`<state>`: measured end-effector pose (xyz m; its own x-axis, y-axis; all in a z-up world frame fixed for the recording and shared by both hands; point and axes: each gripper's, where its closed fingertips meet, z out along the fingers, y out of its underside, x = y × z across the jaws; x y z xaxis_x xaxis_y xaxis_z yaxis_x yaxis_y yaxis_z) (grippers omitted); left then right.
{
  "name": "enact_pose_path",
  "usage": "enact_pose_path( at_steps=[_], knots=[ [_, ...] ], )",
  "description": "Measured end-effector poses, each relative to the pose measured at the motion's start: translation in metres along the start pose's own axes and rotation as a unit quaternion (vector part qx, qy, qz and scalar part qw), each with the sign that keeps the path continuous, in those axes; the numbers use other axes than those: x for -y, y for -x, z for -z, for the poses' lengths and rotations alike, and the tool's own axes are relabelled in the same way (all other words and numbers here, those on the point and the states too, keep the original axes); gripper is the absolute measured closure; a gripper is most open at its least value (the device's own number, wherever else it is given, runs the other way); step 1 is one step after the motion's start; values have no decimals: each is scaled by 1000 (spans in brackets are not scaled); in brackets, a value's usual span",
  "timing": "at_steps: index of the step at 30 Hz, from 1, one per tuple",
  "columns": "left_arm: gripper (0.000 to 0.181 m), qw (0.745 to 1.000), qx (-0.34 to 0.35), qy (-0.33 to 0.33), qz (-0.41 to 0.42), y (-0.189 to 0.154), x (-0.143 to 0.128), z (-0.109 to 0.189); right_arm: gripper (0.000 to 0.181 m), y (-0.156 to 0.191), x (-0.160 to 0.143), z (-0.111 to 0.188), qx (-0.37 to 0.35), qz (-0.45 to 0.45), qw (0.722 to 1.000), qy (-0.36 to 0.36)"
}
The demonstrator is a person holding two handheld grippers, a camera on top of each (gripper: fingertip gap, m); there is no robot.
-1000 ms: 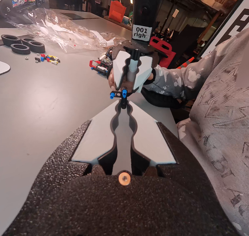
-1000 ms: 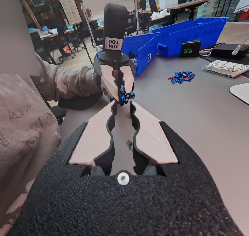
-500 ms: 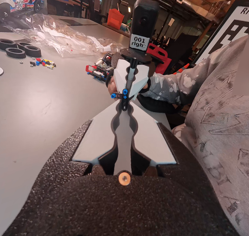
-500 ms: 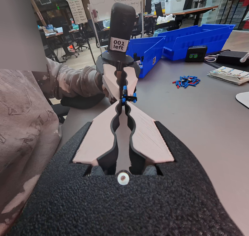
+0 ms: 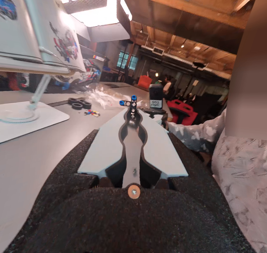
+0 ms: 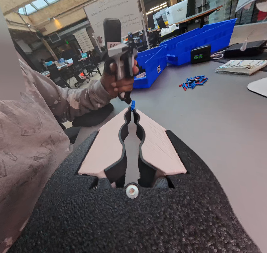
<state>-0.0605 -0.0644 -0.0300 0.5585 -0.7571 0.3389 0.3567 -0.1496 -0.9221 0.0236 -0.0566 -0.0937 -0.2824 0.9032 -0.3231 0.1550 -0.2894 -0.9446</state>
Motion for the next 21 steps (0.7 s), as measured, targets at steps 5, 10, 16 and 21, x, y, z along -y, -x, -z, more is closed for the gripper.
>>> enact_pose_path(
  at_steps=[5,10,16,21],
  knots=[
    [176,993,75,79,-42,24,-18,5,178,-21,-61,-42,-87,159,957,227],
    [175,992,96,86,-9,43,-29,10,177,-27,-100,-61,-104,226,907,339],
    [175,990,79,119,-8,37,-49,1,174,-32,-105,-65,-109,228,904,346],
    [175,988,53,148,-2,29,-65,-4,158,-26,-74,-57,-98,202,936,271]
  ],
)
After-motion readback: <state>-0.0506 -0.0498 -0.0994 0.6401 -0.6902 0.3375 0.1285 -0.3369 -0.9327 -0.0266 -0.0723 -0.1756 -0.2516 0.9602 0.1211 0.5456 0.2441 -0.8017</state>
